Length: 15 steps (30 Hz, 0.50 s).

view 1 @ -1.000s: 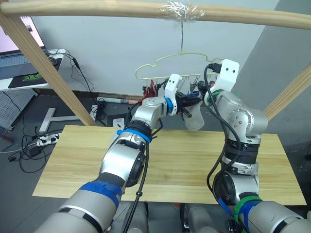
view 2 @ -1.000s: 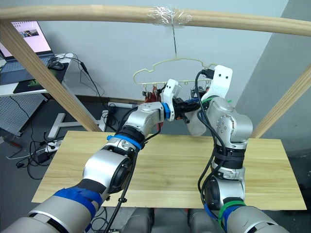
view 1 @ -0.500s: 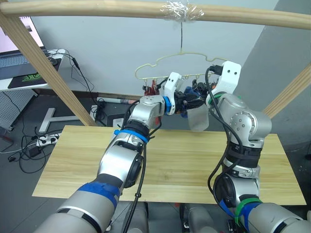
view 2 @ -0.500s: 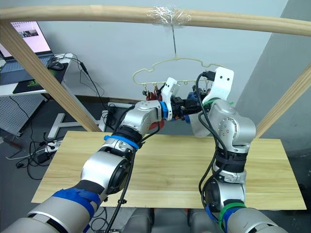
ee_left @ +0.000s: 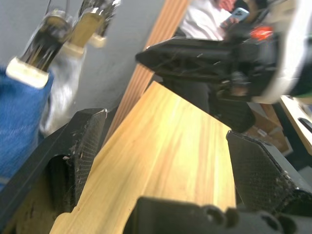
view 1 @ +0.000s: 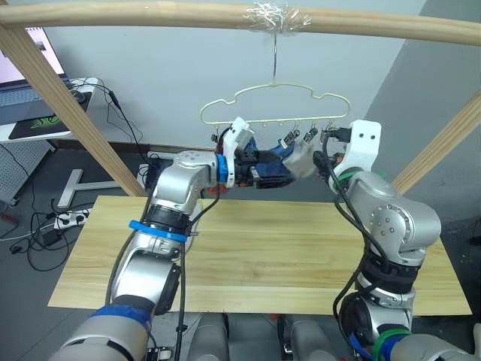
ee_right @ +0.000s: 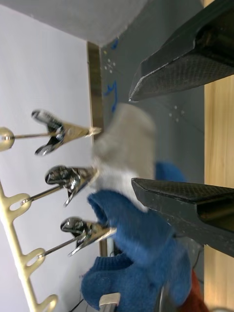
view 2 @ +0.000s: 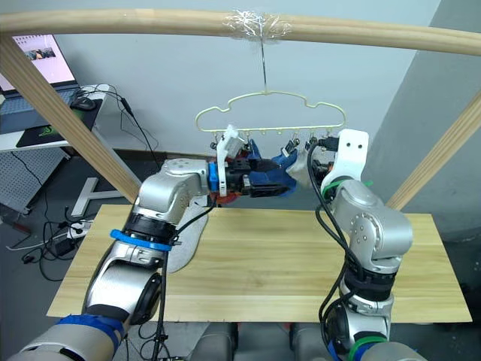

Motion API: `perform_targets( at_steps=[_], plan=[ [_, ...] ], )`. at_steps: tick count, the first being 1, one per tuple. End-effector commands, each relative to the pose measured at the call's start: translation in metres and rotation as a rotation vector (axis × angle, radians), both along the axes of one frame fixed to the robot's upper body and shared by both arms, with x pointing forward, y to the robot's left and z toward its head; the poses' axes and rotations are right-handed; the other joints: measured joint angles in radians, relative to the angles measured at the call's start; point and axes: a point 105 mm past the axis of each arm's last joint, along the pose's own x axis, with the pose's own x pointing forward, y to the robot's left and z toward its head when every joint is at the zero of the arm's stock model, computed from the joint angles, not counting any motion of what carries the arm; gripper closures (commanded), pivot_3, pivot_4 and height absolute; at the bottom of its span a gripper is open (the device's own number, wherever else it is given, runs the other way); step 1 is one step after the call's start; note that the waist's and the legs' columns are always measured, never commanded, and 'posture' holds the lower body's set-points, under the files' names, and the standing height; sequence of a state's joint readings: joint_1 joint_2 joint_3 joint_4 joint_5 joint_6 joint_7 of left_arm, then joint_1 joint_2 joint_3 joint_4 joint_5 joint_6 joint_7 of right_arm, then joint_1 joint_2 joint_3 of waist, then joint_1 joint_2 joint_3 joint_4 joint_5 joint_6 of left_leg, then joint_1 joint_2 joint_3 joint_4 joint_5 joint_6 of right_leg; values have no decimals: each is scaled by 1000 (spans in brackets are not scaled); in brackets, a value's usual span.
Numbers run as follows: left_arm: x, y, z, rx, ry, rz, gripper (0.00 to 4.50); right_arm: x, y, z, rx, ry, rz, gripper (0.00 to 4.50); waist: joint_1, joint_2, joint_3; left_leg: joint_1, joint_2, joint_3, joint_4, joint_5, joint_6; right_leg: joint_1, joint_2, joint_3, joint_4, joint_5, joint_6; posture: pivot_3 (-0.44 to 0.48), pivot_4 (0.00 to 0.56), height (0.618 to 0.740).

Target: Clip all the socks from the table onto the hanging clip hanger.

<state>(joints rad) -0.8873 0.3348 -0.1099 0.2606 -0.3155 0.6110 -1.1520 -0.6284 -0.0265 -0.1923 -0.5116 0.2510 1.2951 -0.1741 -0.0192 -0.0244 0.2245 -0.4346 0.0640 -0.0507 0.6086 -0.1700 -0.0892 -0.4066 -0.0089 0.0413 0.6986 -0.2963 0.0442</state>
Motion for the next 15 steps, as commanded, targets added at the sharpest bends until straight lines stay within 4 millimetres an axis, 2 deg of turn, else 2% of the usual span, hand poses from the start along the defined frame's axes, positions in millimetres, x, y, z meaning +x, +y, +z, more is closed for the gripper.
perform_targets(
  at_steps=[1, 9, 15],
  plan=[
    [-17, 5, 27, -38, -50, -82, 15, -7, -3, 15, -33, -109, -39, 1927, -2, 0, 0, 0, 0, 0, 0, 0, 0, 0, 0, 0, 0, 0, 0, 46, 147, 740],
    [-31, 24, 51, 8, -77, -131, 15, -6, -5, 23, -1, -190, -101, 1927, -10, 0, 0, 0, 0, 0, 0, 0, 0, 0, 0, 0, 0, 0, 0, 45, 139, 740],
    [-33, 29, 64, 9, -108, -118, 15, -4, 3, 23, 16, -193, -71, 1927, -10, 0, 0, 0, 0, 0, 0, 0, 0, 0, 0, 0, 0, 0, 0, 49, 133, 740]
  ],
)
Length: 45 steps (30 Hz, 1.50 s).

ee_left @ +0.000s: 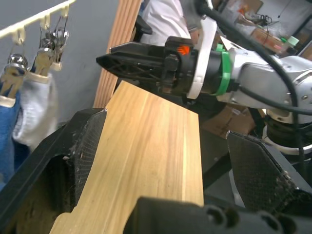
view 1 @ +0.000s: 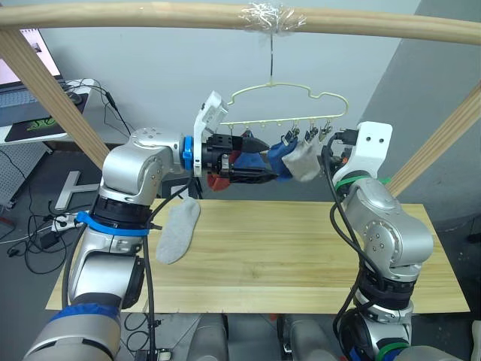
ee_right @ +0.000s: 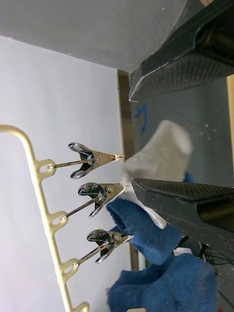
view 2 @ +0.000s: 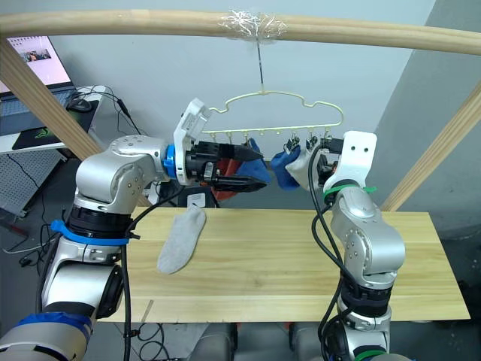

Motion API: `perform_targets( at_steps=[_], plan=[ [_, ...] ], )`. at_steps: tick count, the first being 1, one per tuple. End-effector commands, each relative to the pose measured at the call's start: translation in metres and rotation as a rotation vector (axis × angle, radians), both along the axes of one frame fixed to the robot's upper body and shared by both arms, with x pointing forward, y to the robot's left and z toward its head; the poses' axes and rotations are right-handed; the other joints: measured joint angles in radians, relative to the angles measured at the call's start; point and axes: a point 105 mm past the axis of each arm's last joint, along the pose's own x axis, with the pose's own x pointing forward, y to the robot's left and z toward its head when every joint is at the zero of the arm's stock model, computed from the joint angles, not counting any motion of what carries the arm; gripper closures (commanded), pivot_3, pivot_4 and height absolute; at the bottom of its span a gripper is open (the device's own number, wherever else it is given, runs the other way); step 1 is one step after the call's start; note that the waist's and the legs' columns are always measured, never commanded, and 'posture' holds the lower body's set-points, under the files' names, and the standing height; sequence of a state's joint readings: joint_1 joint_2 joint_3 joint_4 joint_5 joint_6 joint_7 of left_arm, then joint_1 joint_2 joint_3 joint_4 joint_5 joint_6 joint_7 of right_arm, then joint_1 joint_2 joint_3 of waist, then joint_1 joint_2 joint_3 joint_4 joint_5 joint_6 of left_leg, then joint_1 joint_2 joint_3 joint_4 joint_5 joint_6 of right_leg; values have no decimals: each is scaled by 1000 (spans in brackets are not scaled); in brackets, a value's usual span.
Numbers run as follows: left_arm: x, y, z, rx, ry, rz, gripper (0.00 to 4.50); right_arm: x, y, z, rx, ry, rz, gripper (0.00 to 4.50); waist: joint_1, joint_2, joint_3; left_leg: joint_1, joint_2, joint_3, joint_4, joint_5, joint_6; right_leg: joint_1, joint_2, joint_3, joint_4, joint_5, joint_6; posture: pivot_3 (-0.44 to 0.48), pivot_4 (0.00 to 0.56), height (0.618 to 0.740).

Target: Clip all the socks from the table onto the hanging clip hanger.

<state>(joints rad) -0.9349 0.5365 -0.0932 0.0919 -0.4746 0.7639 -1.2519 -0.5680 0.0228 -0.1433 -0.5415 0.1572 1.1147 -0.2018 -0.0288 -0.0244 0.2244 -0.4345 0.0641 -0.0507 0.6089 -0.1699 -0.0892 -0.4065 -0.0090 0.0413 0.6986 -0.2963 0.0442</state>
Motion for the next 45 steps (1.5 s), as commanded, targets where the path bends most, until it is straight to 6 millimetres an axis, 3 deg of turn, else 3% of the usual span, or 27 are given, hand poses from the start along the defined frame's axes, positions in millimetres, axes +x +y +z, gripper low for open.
perform_targets(
  at_steps=[1, 3, 6, 27, 28, 45],
  plan=[
    [-6, -1, 20, -28, -66, -20, 15, 0, 7, 13, 11, -55, 20, 1927, 0, 0, 0, 0, 0, 0, 0, 0, 0, 0, 0, 0, 0, 0, 0, 56, 134, 740],
    [-5, -2, 20, -32, -68, -13, 15, 0, 9, 12, 16, -52, 29, 1927, 0, 0, 0, 0, 0, 0, 0, 0, 0, 0, 0, 0, 0, 0, 0, 56, 134, 740],
    [-5, -3, 19, -33, -69, -2, 0, 2, 10, 11, 24, -46, 34, 2481, 0, 0, 0, 0, 0, 0, 0, 0, 0, 0, 0, 0, 0, 0, 0, 64, 135, 740],
    [0, -4, 18, -34, -93, 51, 0, 35, -1, 10, 19, -27, 43, 2481, 1, 0, 0, 0, 0, 0, 0, 0, 0, 0, 0, 0, 1, 0, 0, 71, 135, 740],
    [0, -4, 18, -35, -94, 54, 0, 38, -1, 11, 18, -29, 46, 2481, 1, 0, 0, 0, 0, 0, 0, 0, 0, 0, 0, 0, 1, 0, 0, 108, 135, 740],
    [2, -2, 20, -39, -102, 85, 0, 66, 1, 19, 8, -44, 52, 2481, 11, 0, 0, 0, 0, 0, 0, 0, 0, 0, 0, 0, 1, 0, 0, 136, 141, 740]
  ],
)
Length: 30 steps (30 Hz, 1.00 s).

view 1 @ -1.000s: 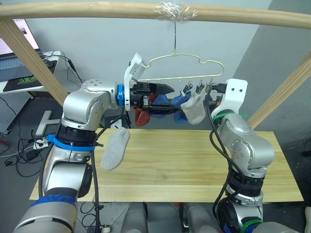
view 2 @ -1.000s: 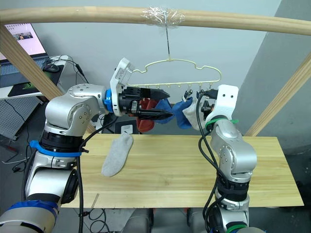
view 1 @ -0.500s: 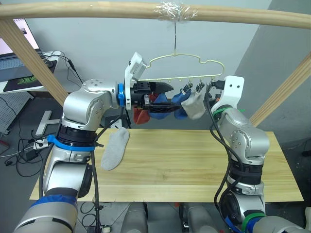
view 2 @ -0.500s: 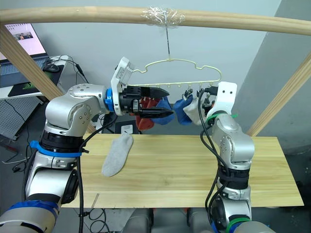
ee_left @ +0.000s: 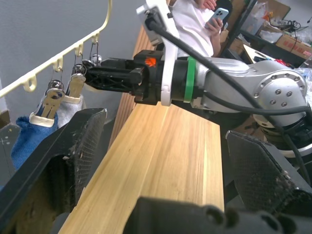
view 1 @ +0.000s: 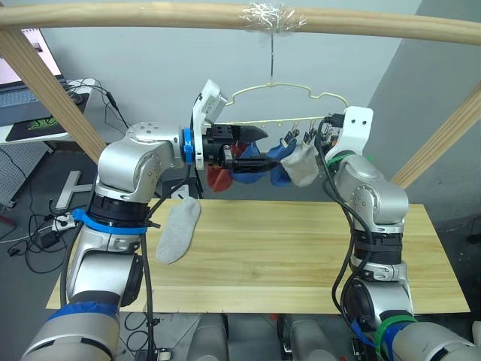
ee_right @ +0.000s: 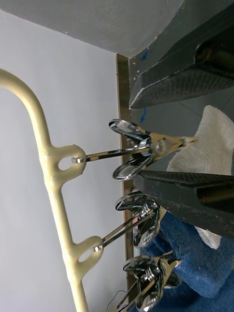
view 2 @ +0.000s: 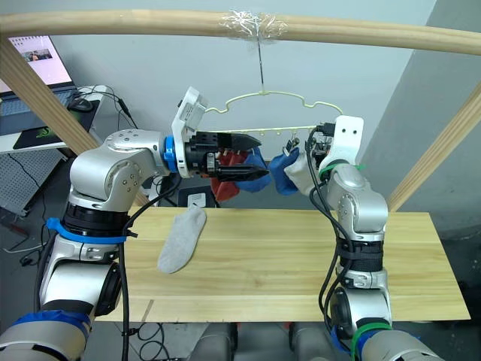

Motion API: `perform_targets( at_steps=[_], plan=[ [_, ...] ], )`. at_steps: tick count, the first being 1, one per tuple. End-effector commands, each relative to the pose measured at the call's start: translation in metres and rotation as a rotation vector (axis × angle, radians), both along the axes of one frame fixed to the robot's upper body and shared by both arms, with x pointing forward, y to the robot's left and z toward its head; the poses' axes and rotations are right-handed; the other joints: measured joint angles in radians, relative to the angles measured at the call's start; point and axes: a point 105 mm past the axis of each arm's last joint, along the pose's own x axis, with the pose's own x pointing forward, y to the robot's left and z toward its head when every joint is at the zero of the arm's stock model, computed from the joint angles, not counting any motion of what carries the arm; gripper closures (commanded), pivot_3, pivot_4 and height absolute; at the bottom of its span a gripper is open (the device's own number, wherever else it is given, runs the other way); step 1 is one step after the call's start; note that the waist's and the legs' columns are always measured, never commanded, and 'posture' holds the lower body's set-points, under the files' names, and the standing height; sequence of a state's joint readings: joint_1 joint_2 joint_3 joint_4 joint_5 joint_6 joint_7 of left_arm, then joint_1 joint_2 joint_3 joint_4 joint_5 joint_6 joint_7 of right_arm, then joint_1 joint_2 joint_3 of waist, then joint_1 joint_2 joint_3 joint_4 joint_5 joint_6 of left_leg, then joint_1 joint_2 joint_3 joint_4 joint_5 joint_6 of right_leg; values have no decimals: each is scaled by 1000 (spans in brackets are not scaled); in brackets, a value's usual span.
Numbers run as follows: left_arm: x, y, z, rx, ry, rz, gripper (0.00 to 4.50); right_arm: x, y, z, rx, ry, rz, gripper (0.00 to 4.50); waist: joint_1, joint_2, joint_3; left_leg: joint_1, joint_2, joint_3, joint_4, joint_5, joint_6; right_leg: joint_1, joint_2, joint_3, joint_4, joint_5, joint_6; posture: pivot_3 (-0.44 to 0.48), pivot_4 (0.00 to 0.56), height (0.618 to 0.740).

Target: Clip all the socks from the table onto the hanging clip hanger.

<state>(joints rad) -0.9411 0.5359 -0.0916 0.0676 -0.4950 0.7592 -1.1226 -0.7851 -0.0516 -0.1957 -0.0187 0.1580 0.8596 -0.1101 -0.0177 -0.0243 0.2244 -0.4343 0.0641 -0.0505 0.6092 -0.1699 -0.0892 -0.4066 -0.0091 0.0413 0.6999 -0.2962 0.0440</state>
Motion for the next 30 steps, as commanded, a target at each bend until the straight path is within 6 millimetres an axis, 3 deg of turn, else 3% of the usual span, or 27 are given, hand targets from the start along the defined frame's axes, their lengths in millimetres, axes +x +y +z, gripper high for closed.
perform_targets(
  at_steps=[1, 23, 27, 30],
  plan=[
    [-6, 0, 12, -16, -55, -13, 0, 3, 1, 25, 7, -89, 4, 2481, 1, 0, 0, 0, 0, 0, 0, 0, 0, 0, 0, 0, 0, 0, 0, 136, 141, 740],
    [-4, 0, 11, -14, -66, 15, 0, 13, 4, 37, 2, -120, -3, 2481, 19, 0, 0, 0, 0, 0, 0, 0, 0, 0, 0, 0, 0, 0, 0, 151, 144, 740],
    [-3, 0, 11, -14, -68, 18, 0, 13, 1, 38, -6, -123, -20, 3273, 19, 0, 0, 0, 0, 0, 0, 0, 0, 0, 0, 0, 0, 0, 0, 149, 142, 740],
    [-3, 0, 10, -13, -68, 20, 0, 13, -2, 38, -9, -122, -34, 4146, 19, 0, 0, 0, 0, 0, 0, 0, 0, 0, 0, 0, 0, 0, 0, 149, 142, 740]
  ],
)
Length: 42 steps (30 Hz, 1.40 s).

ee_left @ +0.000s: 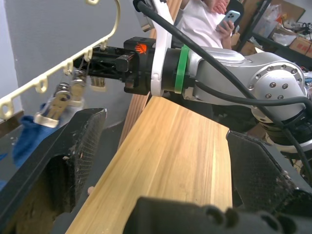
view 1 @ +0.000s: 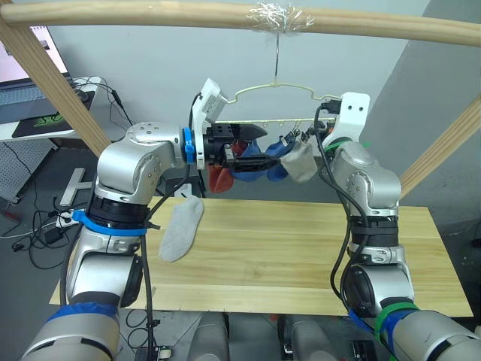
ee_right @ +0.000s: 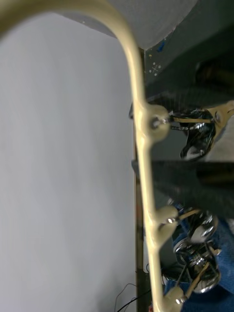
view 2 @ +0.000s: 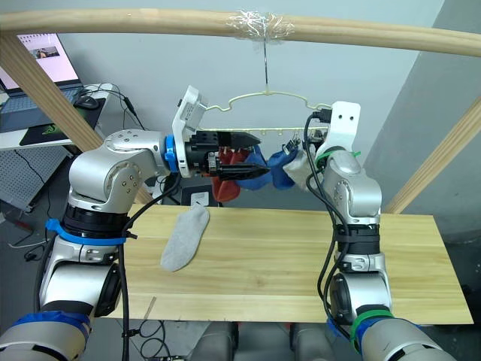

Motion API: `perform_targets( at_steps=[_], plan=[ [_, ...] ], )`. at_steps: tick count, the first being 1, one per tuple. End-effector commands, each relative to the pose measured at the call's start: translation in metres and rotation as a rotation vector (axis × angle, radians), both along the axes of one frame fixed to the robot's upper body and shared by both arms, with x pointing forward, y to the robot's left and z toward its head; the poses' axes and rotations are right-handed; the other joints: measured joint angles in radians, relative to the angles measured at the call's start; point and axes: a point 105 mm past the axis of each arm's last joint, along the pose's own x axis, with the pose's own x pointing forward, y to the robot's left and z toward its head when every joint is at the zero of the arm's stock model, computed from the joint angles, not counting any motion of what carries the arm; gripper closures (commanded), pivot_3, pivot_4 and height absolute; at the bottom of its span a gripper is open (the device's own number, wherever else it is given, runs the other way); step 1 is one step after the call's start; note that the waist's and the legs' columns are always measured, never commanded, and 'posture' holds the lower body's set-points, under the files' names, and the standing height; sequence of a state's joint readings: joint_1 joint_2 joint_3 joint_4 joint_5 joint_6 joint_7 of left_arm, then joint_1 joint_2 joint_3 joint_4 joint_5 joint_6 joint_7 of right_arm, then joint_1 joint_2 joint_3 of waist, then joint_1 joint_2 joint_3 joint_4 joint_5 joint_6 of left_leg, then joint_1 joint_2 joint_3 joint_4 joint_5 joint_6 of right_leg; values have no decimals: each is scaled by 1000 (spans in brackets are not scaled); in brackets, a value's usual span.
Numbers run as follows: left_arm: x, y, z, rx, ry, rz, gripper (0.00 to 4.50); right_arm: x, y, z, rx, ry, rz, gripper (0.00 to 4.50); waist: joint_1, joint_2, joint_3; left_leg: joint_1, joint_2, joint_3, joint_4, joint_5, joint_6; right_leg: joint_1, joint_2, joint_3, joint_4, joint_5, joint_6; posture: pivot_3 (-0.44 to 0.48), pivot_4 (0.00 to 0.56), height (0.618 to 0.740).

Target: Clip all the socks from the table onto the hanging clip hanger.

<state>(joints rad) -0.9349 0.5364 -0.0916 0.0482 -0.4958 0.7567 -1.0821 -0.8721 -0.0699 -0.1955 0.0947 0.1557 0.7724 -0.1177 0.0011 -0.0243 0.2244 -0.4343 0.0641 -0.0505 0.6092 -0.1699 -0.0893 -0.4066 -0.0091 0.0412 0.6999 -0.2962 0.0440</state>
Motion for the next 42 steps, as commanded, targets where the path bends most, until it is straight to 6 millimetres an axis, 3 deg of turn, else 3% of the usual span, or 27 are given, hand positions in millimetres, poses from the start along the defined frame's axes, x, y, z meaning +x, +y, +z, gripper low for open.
perform_targets(
  at_steps=[1, 8, 13, 17, 24, 30, 36, 42],
  plan=[
    [-4, 0, 9, -11, -49, -12, 0, -1, -6, 19, -3, -62, -30, 4395, 0, 0, 0, 0, 0, 0, 0, 0, 0, 0, 0, 0, 0, 0, 0, 145, 140, 740],
    [0, 0, 3, -7, -46, 10, 0, -1, -9, 17, -3, -54, -44, 4452, 0, 0, 0, 0, 0, 0, 0, 0, 0, 0, 0, 0, 0, 0, 0, 142, 140, 740],
    [8, 9, -12, 15, -24, 76, 0, -2, -10, 17, -1, -50, -46, 4452, 0, 0, 0, 0, 0, 0, 0, 0, 0, 0, 0, 0, 0, 0, 0, 144, 139, 740],
    [28, 31, -47, 85, -16, 232, 0, -2, -10, 19, 4, -50, -42, 4452, 0, 1, -1, 1, 0, 0, 0, 0, 0, 0, 0, 0, 0, 0, 0, 148, 139, 740],
    [55, 90, -112, 213, 56, 528, 0, -5, -8, 21, 14, -52, -38, 4452, 7, 1, -1, 1, 0, 0, 0, 0, 0, 0, 0, 0, 1, 0, 0, 145, 139, 740],
    [62, 136, -154, 304, 136, 698, 0, -7, -9, 20, 20, -48, -39, 4452, 11, 1, -1, 1, 0, 0, 0, 0, 0, 0, 0, 0, 1, 0, 0, 142, 139, 740],
    [59, 161, -186, 379, 212, 767, 0, -10, -10, 20, 22, -47, -40, 4452, 13, 1, -1, 1, 0, 0, 0, 0, 0, 0, 0, 0, 1, 0, 0, 134, 139, 740],
    [59, 173, -201, 404, 248, 812, 0, -12, -12, 20, 20, -45, -47, 4452, 15, 1, -1, 1, 0, 0, 0, 0, 0, 0, 0, 0, 1, 0, 0, 134, 139, 740]
  ],
)
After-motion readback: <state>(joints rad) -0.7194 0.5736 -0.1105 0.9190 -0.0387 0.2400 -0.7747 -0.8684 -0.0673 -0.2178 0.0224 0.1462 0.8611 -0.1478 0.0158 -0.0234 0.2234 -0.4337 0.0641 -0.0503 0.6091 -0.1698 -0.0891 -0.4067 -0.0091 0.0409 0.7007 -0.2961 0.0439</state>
